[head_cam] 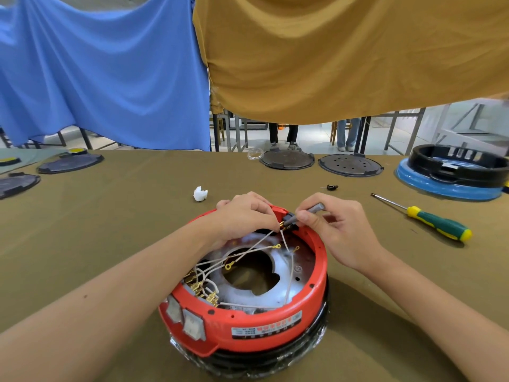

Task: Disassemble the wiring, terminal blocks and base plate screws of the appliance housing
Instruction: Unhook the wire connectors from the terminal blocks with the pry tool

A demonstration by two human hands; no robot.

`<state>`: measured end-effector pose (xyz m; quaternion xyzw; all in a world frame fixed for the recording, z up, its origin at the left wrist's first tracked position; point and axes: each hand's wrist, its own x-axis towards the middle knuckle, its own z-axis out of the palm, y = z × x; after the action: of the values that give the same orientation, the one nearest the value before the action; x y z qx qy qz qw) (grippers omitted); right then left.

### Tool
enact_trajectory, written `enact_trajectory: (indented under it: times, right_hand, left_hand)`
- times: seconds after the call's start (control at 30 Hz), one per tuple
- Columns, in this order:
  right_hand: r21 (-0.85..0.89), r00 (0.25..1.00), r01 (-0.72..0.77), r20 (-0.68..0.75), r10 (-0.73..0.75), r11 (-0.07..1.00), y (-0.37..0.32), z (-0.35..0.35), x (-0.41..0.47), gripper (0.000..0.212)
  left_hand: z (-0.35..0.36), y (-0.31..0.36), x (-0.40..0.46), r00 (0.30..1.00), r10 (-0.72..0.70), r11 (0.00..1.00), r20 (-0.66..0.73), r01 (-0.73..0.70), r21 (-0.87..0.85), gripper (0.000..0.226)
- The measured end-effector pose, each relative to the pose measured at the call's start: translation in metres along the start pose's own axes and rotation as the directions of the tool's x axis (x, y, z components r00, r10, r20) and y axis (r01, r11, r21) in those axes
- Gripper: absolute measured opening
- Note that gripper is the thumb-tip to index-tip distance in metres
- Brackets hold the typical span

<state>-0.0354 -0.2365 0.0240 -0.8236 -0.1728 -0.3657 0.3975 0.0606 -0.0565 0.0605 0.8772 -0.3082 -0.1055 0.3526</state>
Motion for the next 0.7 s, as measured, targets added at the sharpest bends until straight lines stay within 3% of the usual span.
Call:
enact_trajectory:
  times: [0.37, 0.7]
  right_hand:
    - [0.075, 0.999, -0.017, -0.038, 0.019, 0.997, 0.0001, 0.0015, -0.0009, 0.009]
    - [0.305, 0.975, -0.175, -0.078, 0.207, 0.936, 0.0031, 0.0059, -0.0003, 0.021]
  left_hand:
    - [0.0008, -0.0025, 0.0024, 1.0, 0.009, 1.0, 0.0, -0.009, -0.013, 0.011]
    - [-0.0007, -0.0067, 0.0047, 0.999, 0.018, 0.999, 0.05, -0.016, -0.04, 0.01]
